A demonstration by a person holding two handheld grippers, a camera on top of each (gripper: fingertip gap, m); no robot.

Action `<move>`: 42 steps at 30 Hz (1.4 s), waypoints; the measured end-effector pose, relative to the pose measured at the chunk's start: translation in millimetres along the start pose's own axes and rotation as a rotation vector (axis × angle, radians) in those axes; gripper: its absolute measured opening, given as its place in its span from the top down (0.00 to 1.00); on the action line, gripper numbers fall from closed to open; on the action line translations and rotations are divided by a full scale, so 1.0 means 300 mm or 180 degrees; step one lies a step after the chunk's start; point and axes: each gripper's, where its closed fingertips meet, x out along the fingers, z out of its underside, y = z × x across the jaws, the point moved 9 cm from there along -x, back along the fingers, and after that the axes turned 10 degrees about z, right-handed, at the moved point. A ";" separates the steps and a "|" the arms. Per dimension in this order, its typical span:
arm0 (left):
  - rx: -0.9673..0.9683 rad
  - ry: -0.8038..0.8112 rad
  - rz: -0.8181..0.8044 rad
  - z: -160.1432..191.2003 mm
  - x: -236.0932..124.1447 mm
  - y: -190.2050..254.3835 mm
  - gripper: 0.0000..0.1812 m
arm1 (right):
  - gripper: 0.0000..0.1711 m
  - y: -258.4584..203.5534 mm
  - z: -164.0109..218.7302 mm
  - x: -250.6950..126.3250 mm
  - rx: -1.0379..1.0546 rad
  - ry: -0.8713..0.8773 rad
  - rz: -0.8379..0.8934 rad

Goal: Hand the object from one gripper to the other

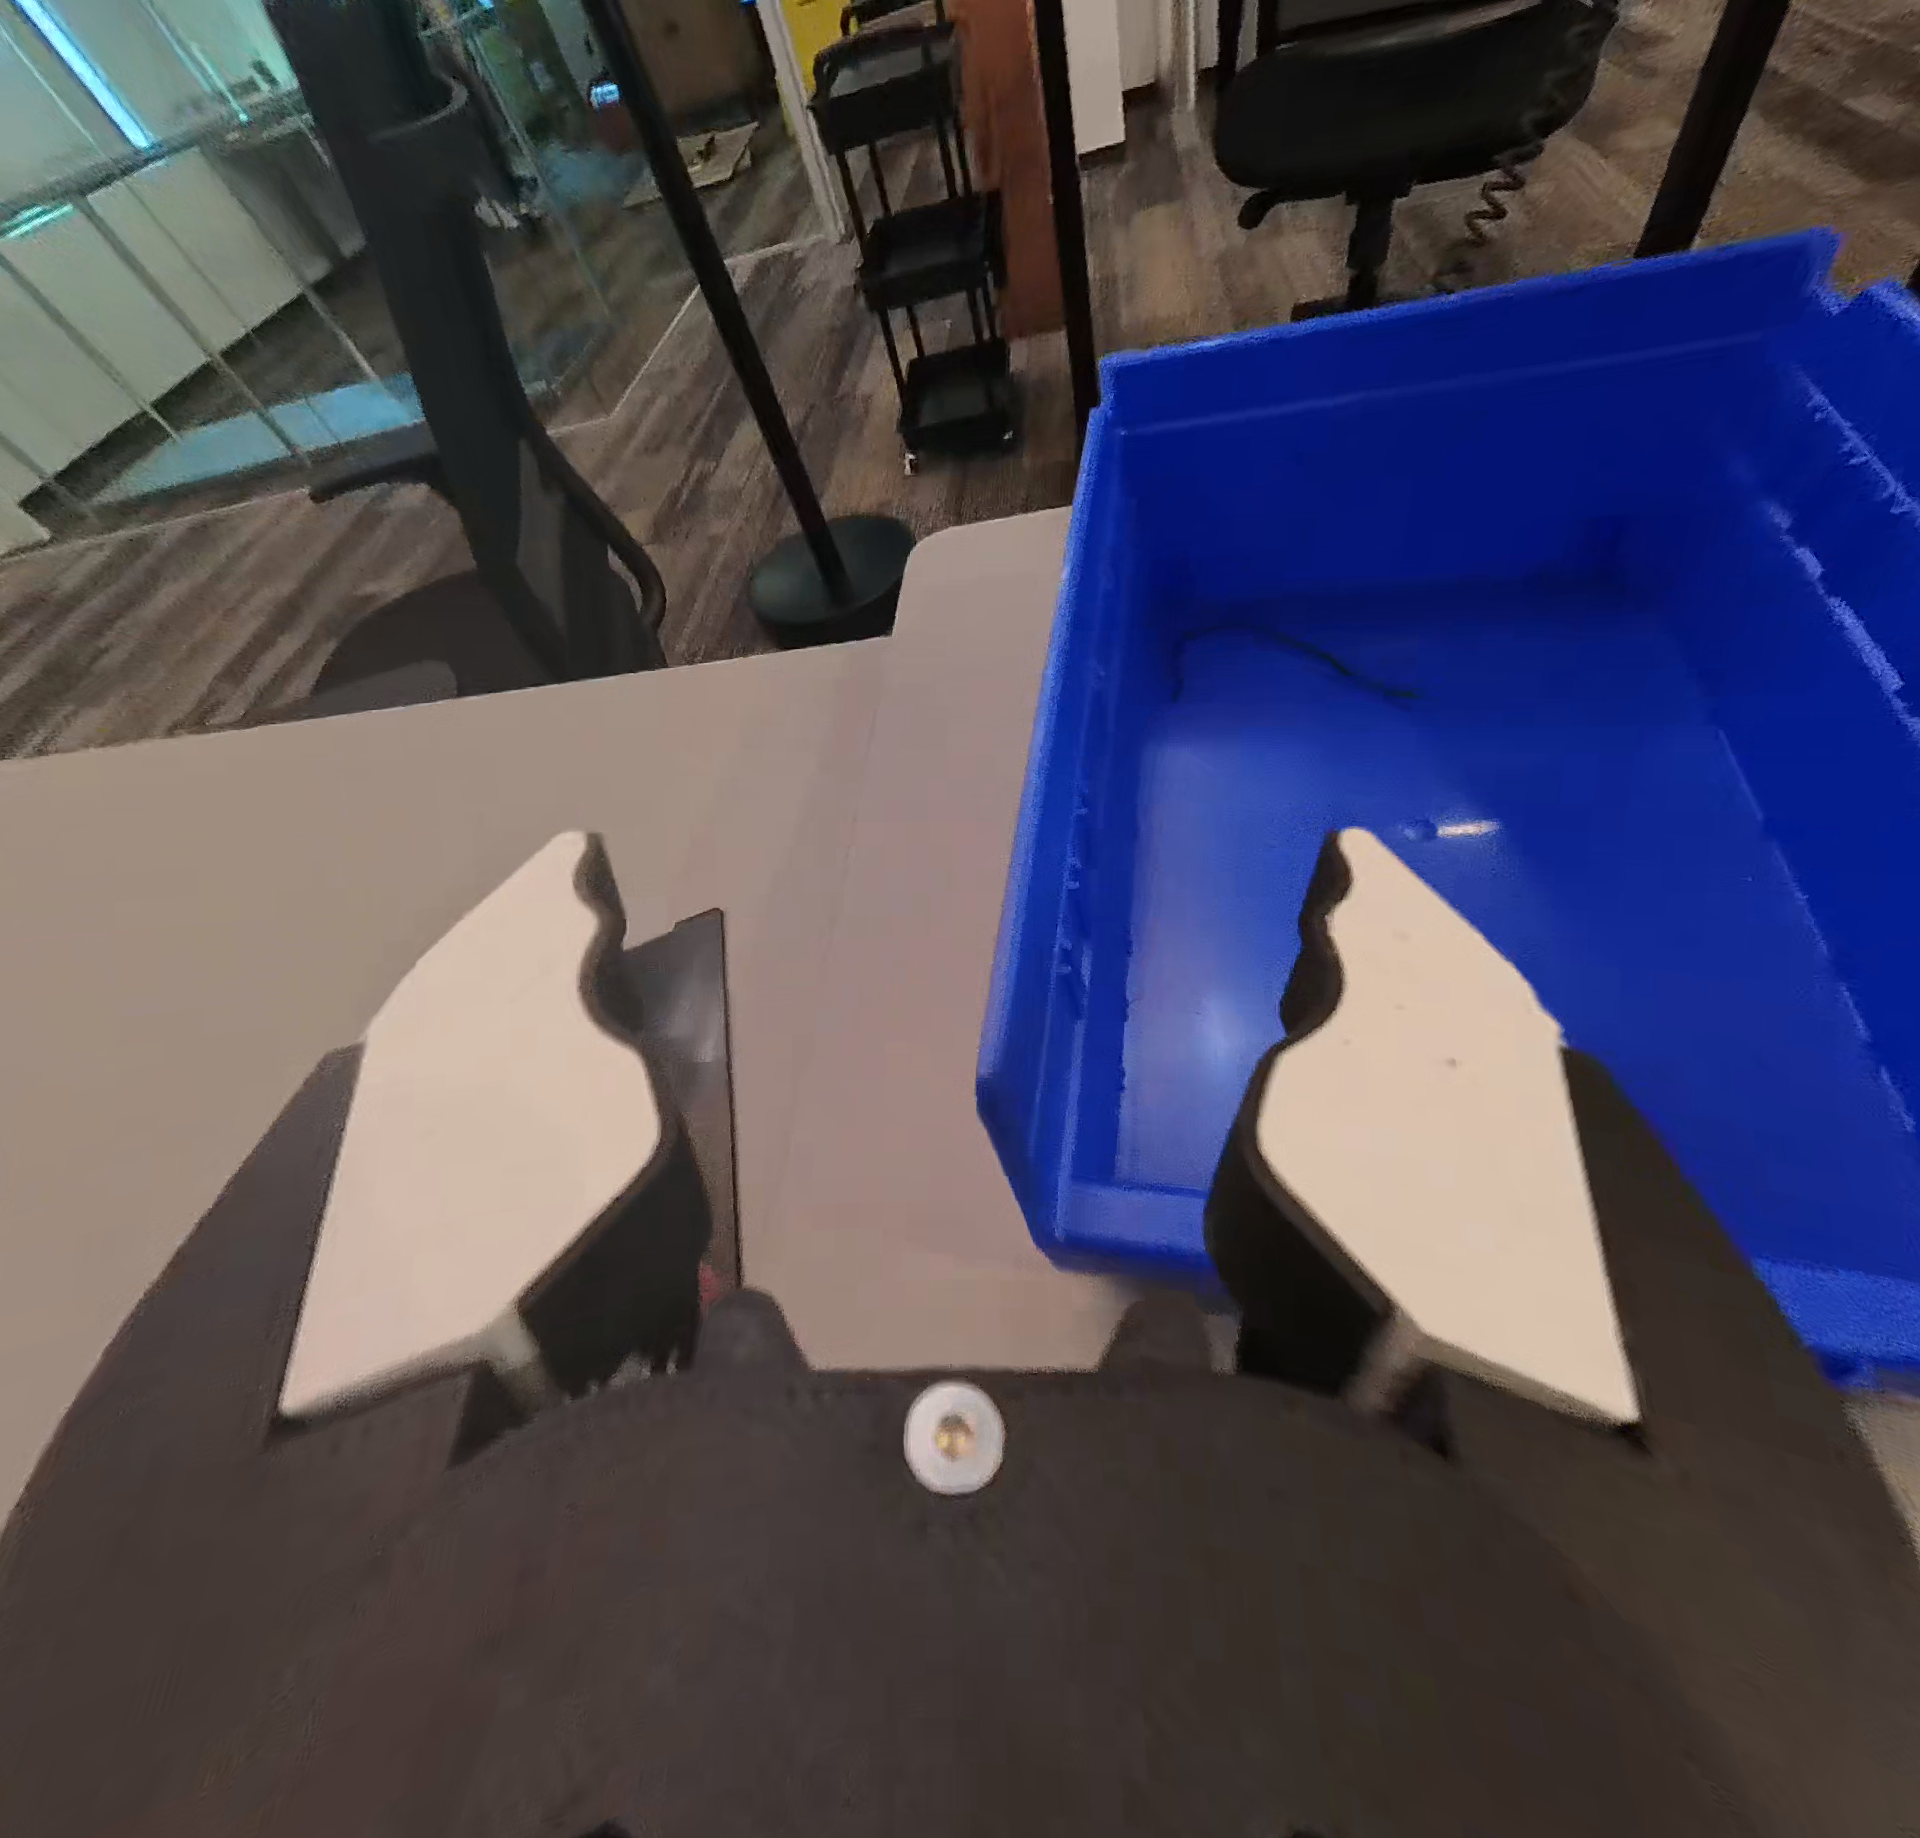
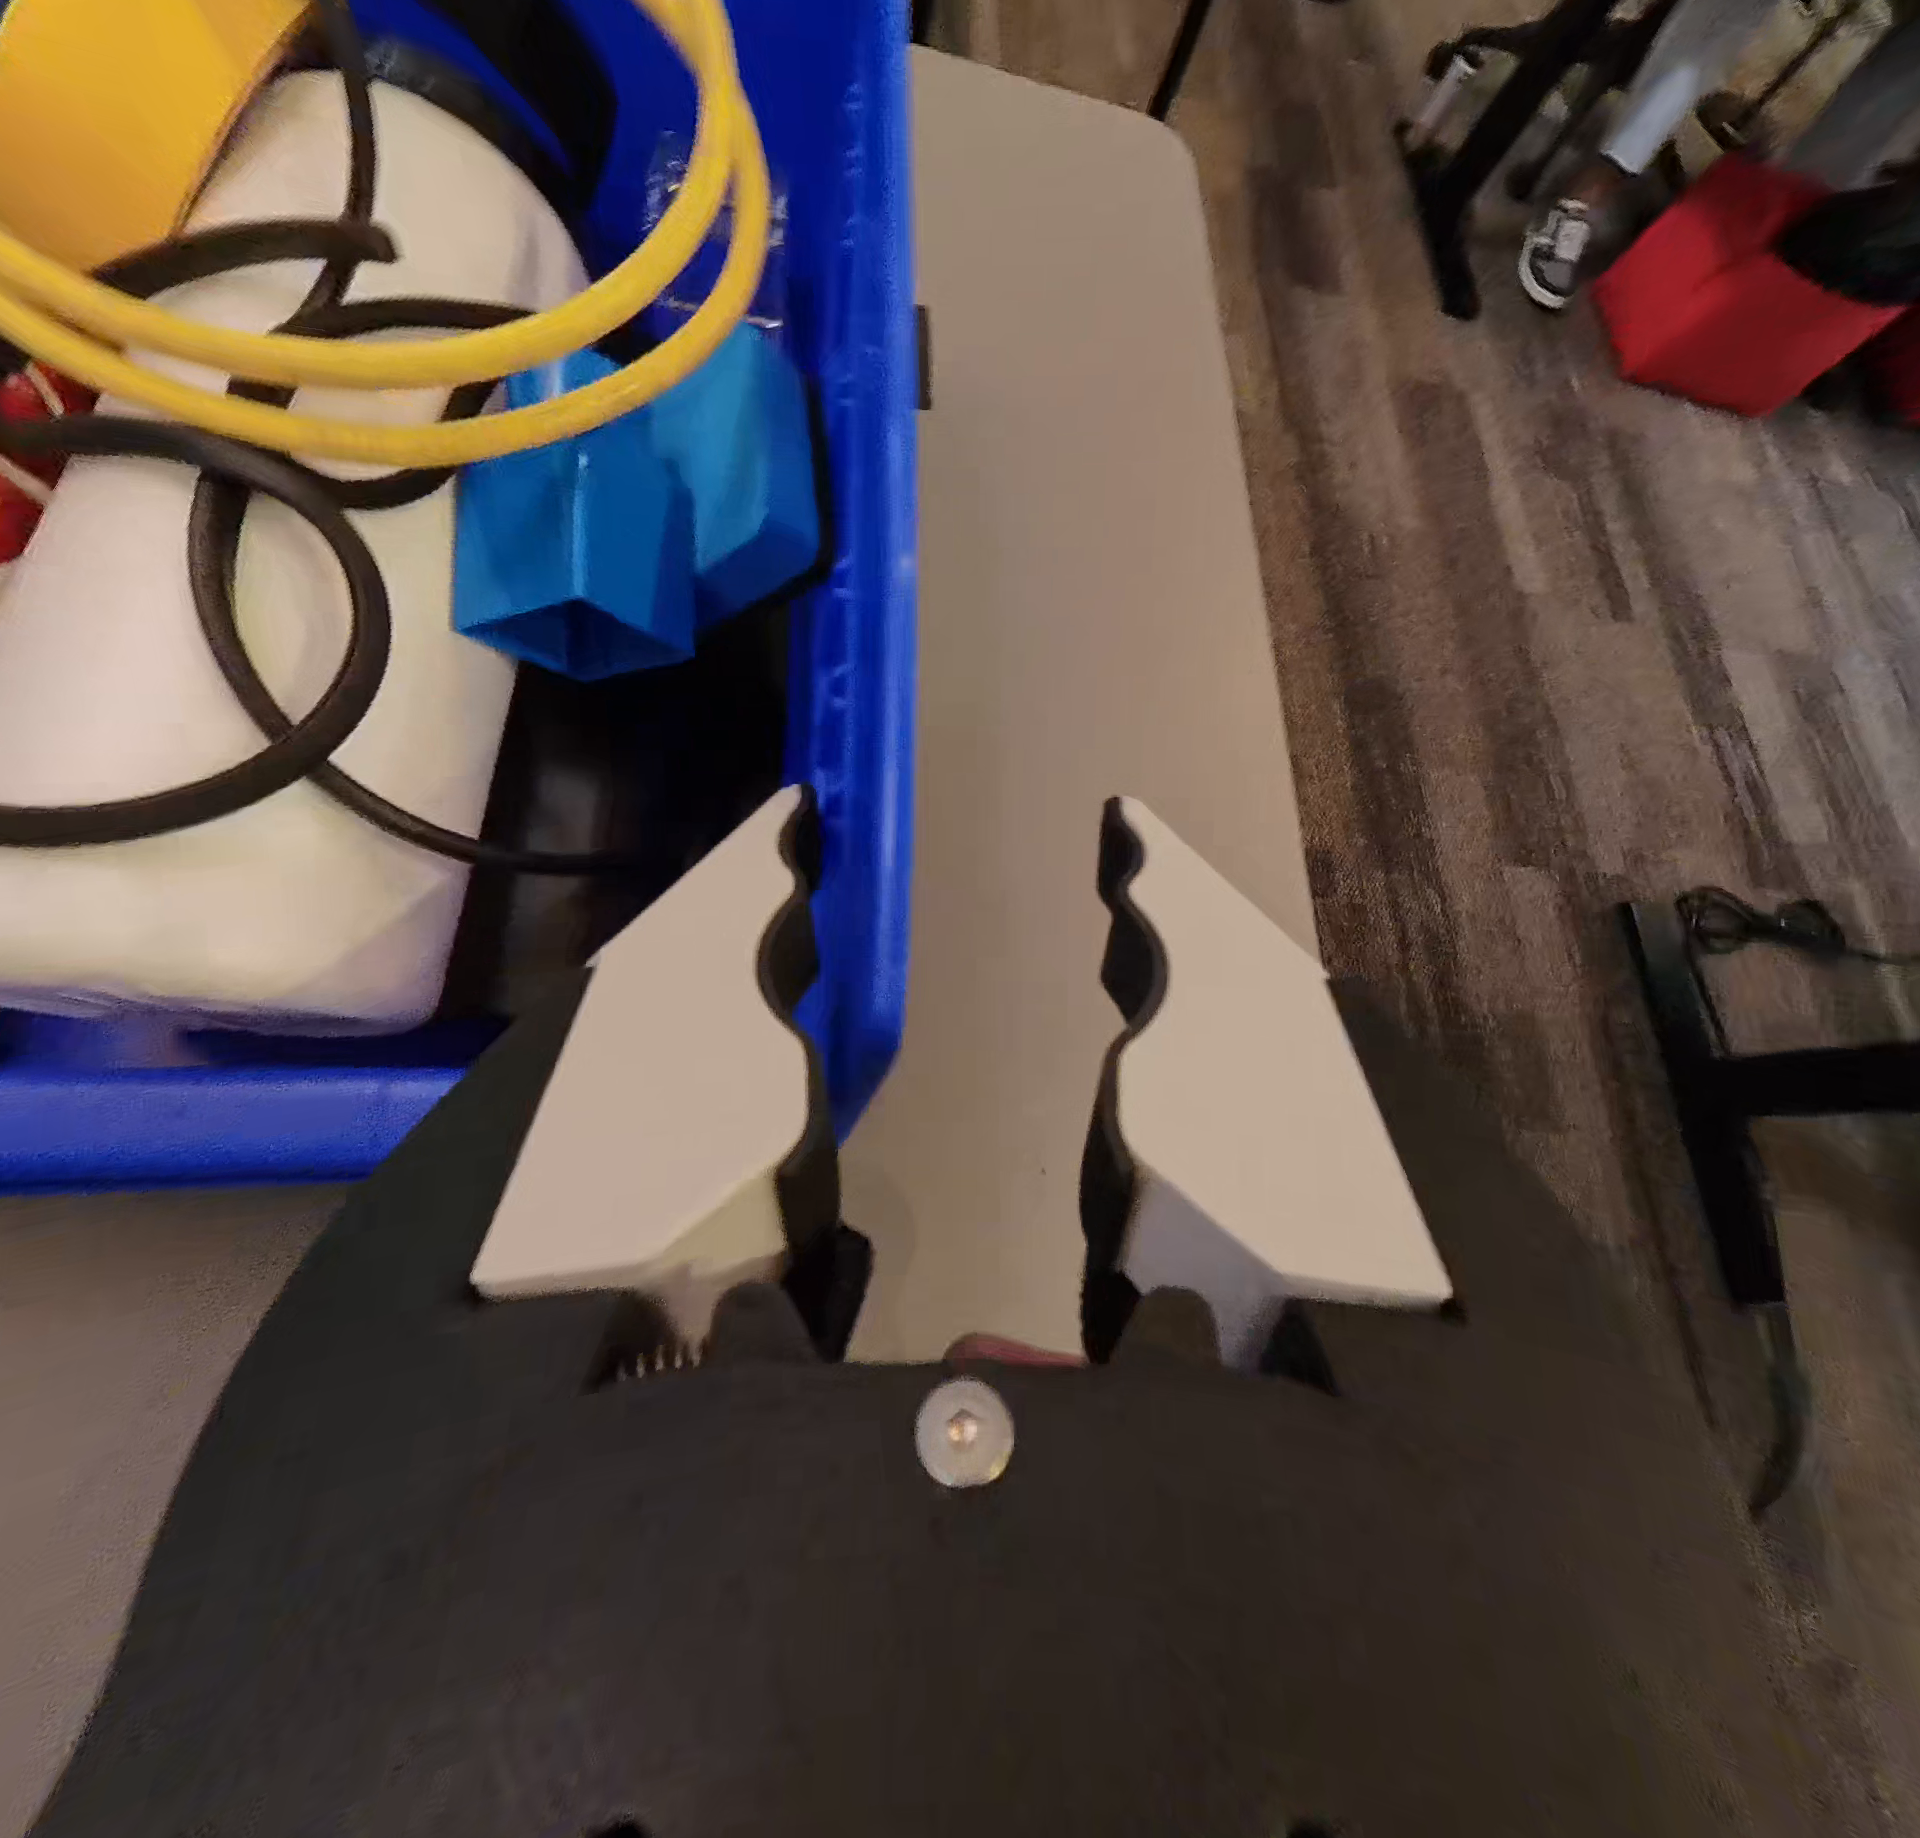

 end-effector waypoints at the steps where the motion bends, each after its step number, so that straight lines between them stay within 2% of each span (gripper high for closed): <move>1: 0.0027 -0.0051 0.0056 -0.001 0.023 -0.001 0.33 | 0.74 -0.013 0.002 0.014 -0.0032 0.0008 -0.0061; 5: -0.0044 -0.0263 0.0408 0.026 0.139 0.030 0.37 | 0.91 -0.048 -0.019 0.051 0.0008 0.0220 -0.0219; 7: -0.0023 -0.0358 0.0501 0.044 0.182 0.065 0.44 | 0.94 -0.054 -0.025 0.058 0.0022 0.0261 -0.0223; 8: 0.0086 -0.0313 0.0401 0.045 0.193 0.076 0.43 | 0.95 -0.055 -0.026 0.058 0.0038 0.0269 -0.0262; 12: 0.0145 -0.0226 0.0191 0.039 0.206 0.070 0.70 | 0.97 -0.062 -0.025 0.051 0.0050 0.0316 -0.0394; 18: -0.0214 -0.0001 0.0173 0.041 0.222 0.027 0.90 | 0.99 -0.094 -0.017 0.015 0.0281 0.0300 -0.0553; 24: -0.0120 0.0101 0.0304 0.042 0.202 0.034 0.95 | 0.99 -0.165 0.000 -0.056 0.0356 0.0251 -0.0457; 30: -0.0137 0.0241 0.0247 0.055 0.147 0.040 0.96 | 0.98 -0.247 0.026 -0.153 0.0362 0.0206 -0.0460; 37: 0.0049 0.0544 0.0195 0.022 0.037 0.042 0.96 | 0.99 -0.374 0.042 -0.275 0.0192 0.0201 -0.0664; 42: -0.0096 0.0786 0.0162 0.002 -0.069 0.017 0.96 | 0.99 -0.506 0.027 -0.361 -0.0024 0.0206 -0.0928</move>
